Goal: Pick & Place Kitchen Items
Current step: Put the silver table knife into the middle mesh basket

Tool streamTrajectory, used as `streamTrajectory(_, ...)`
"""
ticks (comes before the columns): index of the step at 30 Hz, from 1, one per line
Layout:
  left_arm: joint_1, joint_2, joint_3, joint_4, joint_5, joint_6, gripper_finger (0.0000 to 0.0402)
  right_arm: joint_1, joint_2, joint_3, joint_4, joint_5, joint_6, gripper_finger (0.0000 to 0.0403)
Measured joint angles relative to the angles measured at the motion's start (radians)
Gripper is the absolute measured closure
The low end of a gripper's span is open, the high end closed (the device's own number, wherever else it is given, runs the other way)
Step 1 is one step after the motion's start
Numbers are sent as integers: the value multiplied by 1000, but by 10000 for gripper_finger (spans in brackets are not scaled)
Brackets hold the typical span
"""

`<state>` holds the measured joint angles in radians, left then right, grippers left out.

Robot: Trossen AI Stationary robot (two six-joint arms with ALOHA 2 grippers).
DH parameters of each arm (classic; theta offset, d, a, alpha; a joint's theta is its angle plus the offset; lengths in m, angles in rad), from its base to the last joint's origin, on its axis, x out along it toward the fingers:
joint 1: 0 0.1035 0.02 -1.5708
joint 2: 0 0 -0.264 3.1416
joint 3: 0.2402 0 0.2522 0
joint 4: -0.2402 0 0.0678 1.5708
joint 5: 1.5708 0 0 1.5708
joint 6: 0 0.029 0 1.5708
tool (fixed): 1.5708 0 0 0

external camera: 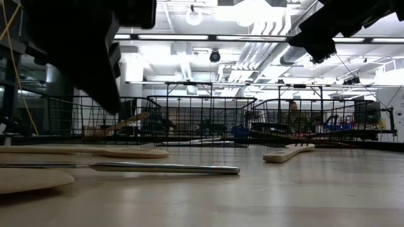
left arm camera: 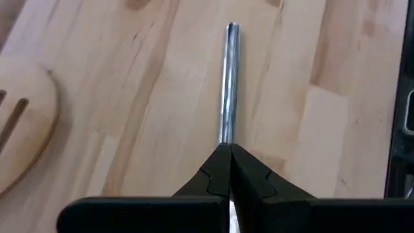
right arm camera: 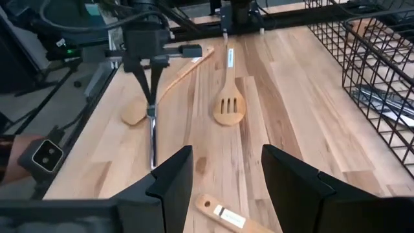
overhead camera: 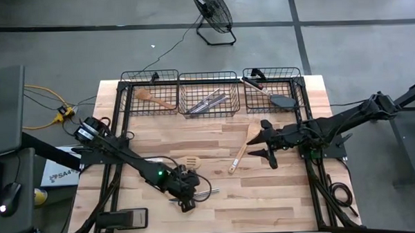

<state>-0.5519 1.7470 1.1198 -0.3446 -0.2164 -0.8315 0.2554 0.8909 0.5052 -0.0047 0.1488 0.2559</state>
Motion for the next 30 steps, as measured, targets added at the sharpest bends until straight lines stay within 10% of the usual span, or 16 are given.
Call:
streamTrajectory(7, -5, 8, 0, 5, 4, 37, 389, 0, 0, 0, -28, 0, -24, 227)
streamTrajectory(19, -5, 8, 1, 53, 26, 158, 237, 0, 0, 0, -62, 1, -19, 227)
streamTrajectory(30, -5, 22, 1, 55, 22, 189, 241, 0, 0, 0, -66, 1, -17, 227)
